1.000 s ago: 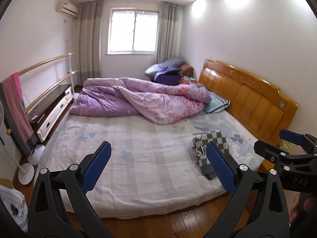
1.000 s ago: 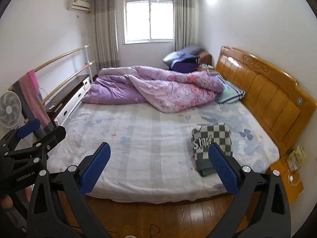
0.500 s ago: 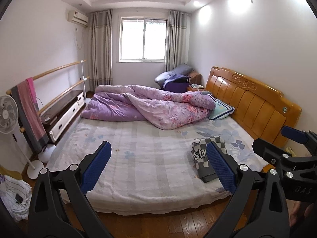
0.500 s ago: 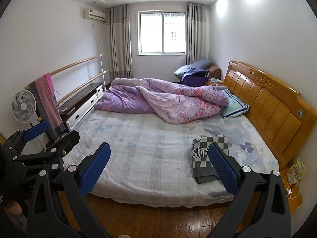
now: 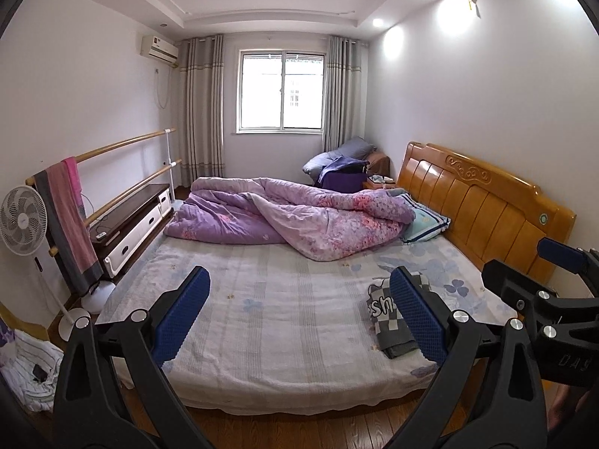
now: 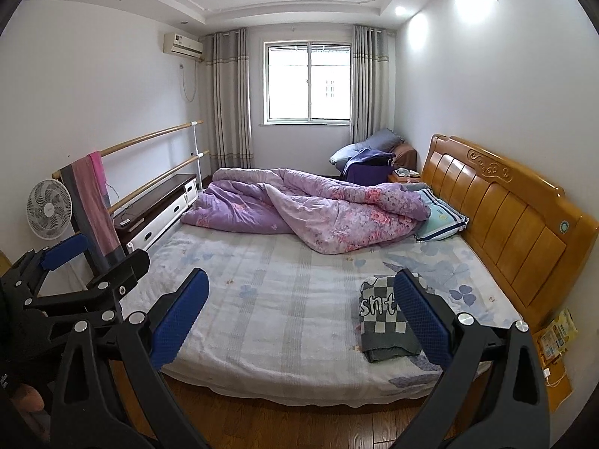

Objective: Fold large clothes

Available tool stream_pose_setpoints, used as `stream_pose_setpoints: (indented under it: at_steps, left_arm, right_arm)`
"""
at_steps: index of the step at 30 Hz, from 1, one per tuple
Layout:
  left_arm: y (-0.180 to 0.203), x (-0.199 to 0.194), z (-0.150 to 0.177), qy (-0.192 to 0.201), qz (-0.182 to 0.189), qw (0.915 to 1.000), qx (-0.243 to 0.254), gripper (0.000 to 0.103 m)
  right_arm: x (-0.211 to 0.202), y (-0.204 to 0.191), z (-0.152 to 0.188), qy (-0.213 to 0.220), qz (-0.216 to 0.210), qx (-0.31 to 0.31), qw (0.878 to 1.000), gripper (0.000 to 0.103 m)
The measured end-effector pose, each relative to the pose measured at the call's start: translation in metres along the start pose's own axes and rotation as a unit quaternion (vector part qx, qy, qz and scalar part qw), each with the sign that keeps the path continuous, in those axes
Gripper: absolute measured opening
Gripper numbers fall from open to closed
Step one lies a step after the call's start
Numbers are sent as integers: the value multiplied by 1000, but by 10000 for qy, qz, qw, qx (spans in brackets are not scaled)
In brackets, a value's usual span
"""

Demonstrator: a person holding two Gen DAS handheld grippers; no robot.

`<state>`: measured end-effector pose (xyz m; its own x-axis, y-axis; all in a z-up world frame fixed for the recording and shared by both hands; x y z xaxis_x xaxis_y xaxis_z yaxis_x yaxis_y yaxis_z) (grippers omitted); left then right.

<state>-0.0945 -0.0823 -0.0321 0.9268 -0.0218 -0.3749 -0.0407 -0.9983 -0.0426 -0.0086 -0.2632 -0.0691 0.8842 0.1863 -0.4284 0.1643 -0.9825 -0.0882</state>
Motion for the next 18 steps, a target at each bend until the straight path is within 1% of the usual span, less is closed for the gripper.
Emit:
stream_pose_setpoints:
  at_steps: [18]
  left_arm:
    - [2,1,2,-37,-9,10000,20,97]
  right_arm:
    - [0,-1,4,-52,95,77,9999,95]
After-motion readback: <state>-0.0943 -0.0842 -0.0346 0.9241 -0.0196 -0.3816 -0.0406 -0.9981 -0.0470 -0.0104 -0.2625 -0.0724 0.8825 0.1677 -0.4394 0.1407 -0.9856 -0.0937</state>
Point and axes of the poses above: each gripper's, at about its wrist camera, not at the fingertips, and x roughly the way its jaws point, y to its right, z to its underside, the point moved 3 cm from there along x, roughly the way its jaws point, and after that the axes turned 4 degrees about x, right-handed, at the moved point
